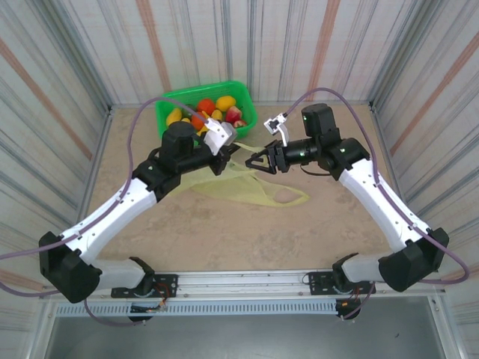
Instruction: Place the fake fruits into the plastic bag and tie a complex knot
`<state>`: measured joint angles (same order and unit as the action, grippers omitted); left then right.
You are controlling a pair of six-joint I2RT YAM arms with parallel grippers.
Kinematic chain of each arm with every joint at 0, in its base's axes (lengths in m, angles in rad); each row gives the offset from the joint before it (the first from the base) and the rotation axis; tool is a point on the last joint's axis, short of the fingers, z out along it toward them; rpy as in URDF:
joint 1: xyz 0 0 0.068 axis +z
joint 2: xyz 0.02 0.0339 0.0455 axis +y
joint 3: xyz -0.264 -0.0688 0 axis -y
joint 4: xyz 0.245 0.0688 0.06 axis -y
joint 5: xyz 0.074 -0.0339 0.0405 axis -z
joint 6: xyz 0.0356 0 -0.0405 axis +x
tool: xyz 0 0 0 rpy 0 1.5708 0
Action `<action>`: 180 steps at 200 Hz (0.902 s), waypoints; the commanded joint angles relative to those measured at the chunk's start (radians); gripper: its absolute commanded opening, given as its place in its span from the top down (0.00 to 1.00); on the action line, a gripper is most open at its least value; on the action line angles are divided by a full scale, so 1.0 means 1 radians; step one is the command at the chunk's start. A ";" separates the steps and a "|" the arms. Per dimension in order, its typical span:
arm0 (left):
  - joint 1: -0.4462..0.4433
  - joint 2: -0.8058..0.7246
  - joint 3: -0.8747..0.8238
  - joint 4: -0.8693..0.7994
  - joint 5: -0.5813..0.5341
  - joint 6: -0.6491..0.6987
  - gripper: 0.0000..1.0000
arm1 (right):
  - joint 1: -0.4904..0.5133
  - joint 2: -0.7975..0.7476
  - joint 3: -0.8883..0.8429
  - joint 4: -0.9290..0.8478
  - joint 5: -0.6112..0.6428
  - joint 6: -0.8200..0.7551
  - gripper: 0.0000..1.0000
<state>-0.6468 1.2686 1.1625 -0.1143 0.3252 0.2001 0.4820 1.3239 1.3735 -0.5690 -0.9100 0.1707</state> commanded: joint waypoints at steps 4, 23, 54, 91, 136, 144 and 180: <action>-0.011 -0.036 -0.014 -0.005 0.015 0.041 1.00 | -0.011 0.018 0.042 0.009 -0.042 0.018 0.52; -0.012 -0.046 -0.025 -0.008 0.030 0.066 1.00 | -0.012 0.029 0.055 0.014 -0.075 0.044 0.54; -0.011 -0.066 -0.038 -0.017 0.034 0.106 1.00 | -0.011 0.042 0.094 -0.040 -0.051 0.026 0.47; -0.012 -0.098 -0.058 -0.038 0.024 0.154 1.00 | -0.008 0.062 0.131 -0.108 -0.064 0.053 0.58; -0.010 -0.098 -0.049 -0.054 0.013 0.163 1.00 | 0.009 0.075 0.149 -0.178 -0.073 0.056 0.86; -0.010 -0.099 -0.047 -0.055 0.009 0.163 1.00 | 0.010 0.078 0.153 -0.183 -0.071 0.064 0.93; -0.009 -0.108 -0.009 -0.118 -0.040 0.128 0.58 | 0.012 0.054 0.127 -0.033 -0.042 0.240 1.00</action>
<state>-0.6506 1.1862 1.1164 -0.1646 0.3321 0.3420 0.4862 1.3895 1.4967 -0.7002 -0.9642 0.2687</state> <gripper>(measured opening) 0.122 0.051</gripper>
